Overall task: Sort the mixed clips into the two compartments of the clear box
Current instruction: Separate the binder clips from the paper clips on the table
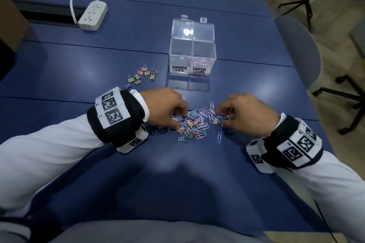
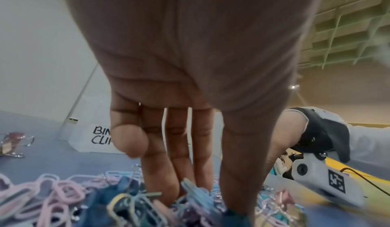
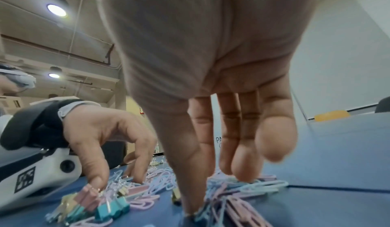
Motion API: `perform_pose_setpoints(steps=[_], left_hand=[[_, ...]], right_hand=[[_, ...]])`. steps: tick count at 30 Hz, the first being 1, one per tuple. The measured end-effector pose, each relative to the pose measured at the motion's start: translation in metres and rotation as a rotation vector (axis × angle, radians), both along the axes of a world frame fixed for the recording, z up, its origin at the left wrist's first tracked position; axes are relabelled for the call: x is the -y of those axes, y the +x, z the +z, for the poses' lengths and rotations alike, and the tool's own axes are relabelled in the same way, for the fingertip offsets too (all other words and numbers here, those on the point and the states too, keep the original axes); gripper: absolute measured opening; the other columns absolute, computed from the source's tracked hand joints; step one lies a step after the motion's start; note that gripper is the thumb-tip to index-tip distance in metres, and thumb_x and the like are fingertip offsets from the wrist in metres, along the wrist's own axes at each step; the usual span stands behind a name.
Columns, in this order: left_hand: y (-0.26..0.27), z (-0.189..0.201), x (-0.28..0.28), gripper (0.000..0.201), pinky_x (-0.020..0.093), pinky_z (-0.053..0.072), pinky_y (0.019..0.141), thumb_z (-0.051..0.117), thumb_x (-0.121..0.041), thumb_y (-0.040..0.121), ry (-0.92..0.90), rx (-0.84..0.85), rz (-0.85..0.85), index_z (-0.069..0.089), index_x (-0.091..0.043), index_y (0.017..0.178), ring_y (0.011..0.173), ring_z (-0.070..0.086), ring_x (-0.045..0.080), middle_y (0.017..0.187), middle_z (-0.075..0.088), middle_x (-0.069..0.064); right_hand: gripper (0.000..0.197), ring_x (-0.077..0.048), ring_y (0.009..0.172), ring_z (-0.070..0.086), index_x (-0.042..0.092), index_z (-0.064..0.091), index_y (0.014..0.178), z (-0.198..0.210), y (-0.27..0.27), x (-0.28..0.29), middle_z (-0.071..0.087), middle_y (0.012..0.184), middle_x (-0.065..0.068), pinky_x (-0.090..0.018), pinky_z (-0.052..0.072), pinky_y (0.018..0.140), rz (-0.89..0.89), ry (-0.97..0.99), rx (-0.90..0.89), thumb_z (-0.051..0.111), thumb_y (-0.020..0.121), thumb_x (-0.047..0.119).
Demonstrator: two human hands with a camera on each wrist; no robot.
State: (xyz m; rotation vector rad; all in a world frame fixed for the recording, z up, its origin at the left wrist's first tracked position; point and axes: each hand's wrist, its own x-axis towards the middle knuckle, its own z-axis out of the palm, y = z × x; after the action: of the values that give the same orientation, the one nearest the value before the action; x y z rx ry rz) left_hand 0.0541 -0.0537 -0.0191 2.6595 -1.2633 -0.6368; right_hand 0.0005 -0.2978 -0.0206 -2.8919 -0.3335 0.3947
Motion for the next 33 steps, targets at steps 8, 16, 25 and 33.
perform_pose_setpoints(steps=[8, 16, 25, 33], left_hand=[[-0.003, 0.001, 0.005, 0.027, 0.023, 0.044, 0.069, 0.069, -0.041, 0.081, -0.023, 0.027, -0.037, 0.066, -0.031, 0.106, 0.078, 0.048, 0.006, 0.095, 0.063, -0.01], [-0.002, 0.001, 0.0, 0.007, 0.016, 0.047, 0.063, 0.071, -0.028, 0.081, -0.085, -0.066, 0.018, 0.068, -0.024, 0.086, 0.063, 0.059, -0.003, 0.073, 0.068, -0.012], [-0.007, 0.007, -0.003, 0.014, 0.009, 0.033, 0.056, 0.07, -0.04, 0.078, -0.103, 0.032, -0.025, 0.067, -0.028, 0.085, 0.064, 0.05, -0.006, 0.081, 0.063, -0.011], [-0.015, -0.002, 0.003, 0.028, 0.021, 0.039, 0.059, 0.075, -0.05, 0.07, 0.033, 0.011, -0.061, 0.066, -0.029, 0.086, 0.067, 0.055, 0.006, 0.069, 0.06, -0.014]], right_hand=[[0.016, -0.015, 0.081, 0.06, 0.03, 0.071, 0.09, 0.0, 0.001, -0.01, 0.063, 0.088, 0.009, -0.034, 0.052, 0.074, 0.053, -0.014, 0.003, 0.072, 0.075, 0.036], [0.01, -0.008, 0.07, 0.064, 0.024, 0.07, 0.088, 0.013, 0.018, -0.013, 0.068, 0.077, 0.01, -0.025, 0.052, 0.074, -0.026, 0.212, 0.066, 0.071, 0.078, 0.027], [0.028, -0.017, 0.082, 0.064, 0.029, 0.07, 0.099, 0.001, 0.054, -0.01, 0.065, 0.085, 0.01, -0.038, 0.054, 0.082, -0.08, 0.059, 0.067, 0.073, 0.074, 0.04], [0.022, -0.012, 0.085, 0.057, 0.037, 0.069, 0.099, 0.008, 0.006, -0.048, 0.062, 0.095, 0.009, -0.026, 0.041, 0.067, 0.268, 0.025, -0.025, 0.068, 0.078, 0.042]])
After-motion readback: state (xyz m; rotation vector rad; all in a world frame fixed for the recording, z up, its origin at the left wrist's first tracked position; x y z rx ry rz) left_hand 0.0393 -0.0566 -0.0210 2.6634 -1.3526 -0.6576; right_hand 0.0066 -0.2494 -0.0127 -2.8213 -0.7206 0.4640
